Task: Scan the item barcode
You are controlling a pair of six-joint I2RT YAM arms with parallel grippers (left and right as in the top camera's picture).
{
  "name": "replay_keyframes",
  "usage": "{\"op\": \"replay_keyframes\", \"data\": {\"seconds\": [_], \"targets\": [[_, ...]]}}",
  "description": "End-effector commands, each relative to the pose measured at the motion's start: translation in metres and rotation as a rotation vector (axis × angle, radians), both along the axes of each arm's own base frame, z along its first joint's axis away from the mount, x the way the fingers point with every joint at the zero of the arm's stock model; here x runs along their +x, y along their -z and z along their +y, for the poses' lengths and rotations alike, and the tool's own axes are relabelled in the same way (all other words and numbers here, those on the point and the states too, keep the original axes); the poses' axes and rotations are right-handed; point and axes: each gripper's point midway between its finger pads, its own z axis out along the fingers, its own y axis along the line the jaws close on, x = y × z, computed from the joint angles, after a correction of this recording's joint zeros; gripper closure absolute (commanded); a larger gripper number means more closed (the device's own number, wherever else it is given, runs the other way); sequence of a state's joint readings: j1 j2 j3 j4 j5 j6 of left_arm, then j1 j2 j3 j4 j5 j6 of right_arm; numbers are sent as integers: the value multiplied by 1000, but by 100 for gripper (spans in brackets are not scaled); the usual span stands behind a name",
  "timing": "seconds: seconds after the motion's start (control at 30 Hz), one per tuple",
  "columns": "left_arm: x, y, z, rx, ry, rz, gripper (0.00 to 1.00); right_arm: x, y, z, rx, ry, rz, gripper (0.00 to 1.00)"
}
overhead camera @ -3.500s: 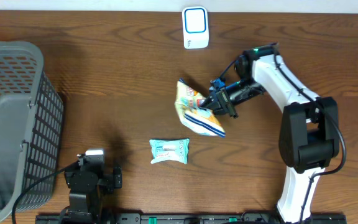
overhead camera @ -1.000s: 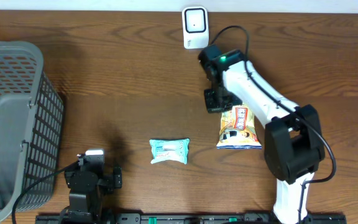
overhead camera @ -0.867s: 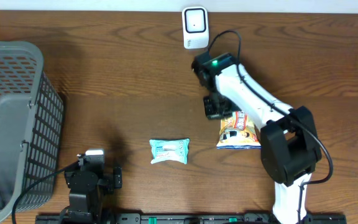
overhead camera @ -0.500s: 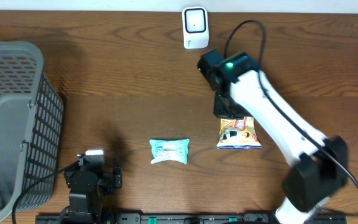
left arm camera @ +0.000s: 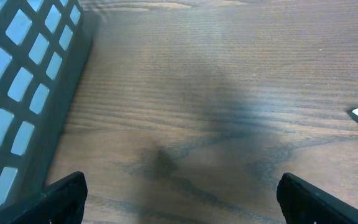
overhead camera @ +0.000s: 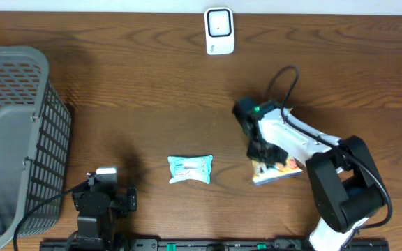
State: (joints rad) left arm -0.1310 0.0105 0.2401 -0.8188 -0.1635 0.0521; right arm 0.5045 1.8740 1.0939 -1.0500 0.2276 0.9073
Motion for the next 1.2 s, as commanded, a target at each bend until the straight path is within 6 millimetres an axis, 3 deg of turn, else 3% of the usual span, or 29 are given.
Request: {"op": "replay_keyframes", "data": {"seconds": [0.0,0.2,0.33,0.53,0.7,0.8,0.97,1.17], "targets": [[-2,4,2,10,-4,15,2,-20,19,11,82,97,62,99],[-2,4,2,10,-4,14,2,-2,17,37,229,-81,60,99],[-2,4,2,10,-4,15,2,16,-20,47,254,-90,6,99],[-2,4,2,10,-4,15,2,46,-90,63,357,-89,-212,99],[-2,4,2,10,-4,15,2,53,-122,52,337,-67,-346,99],[-2,4,2,10,-4,14,2,58,-126,42,284,-55,-387,99],[-2,4,2,10,-4,14,2,69,-115,30,196,-57,-422,99],[-2,4,2,10,-4,14,2,70,-100,30,177,-57,-385,99]]}}
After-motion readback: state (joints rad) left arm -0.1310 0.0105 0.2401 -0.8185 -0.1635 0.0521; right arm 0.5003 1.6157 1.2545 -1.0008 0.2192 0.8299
